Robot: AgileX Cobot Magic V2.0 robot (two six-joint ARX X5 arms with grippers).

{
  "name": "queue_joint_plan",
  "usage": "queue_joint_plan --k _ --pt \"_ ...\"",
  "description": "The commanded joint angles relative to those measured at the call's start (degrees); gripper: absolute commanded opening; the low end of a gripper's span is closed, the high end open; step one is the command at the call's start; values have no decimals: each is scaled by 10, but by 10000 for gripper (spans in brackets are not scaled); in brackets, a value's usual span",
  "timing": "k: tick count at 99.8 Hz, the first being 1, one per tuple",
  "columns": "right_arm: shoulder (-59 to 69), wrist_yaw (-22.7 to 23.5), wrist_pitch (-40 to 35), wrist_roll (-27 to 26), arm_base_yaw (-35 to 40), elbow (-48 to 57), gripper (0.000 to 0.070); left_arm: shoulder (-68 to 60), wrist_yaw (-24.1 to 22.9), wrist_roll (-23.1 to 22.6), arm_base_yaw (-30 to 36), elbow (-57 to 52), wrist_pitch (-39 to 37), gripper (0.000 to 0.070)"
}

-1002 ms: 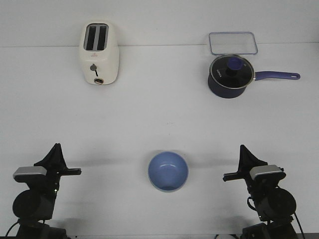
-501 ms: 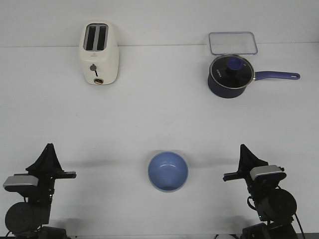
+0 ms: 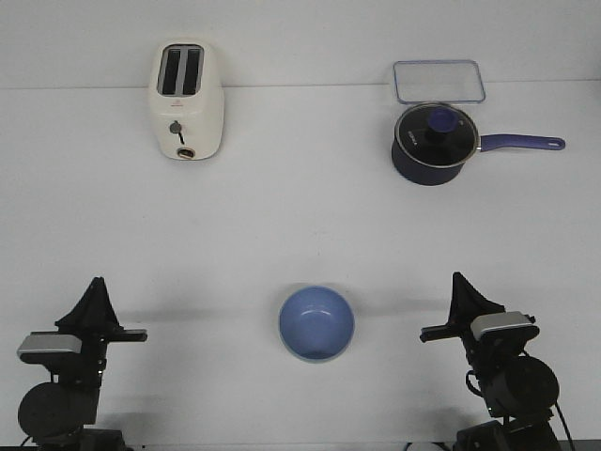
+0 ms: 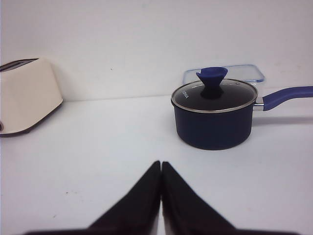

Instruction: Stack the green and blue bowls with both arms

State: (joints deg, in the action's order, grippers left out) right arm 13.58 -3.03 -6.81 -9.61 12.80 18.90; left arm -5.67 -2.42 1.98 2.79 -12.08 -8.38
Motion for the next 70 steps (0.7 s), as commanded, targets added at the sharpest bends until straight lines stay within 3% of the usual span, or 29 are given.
queue_joint_plan --k 1,10,37,70 --pt "2 0 8 5 2 -2 0 9 38 -11 -15 19 -2 14" --pt "2 0 8 5 2 -2 0 31 61 -10 -35 49 -3 14" --pt "2 0 7 5 2 -2 0 55 61 -6 -44 113 -36 15" --pt "2 0 8 5 2 -2 0 55 67 0 -43 113 -37 14"
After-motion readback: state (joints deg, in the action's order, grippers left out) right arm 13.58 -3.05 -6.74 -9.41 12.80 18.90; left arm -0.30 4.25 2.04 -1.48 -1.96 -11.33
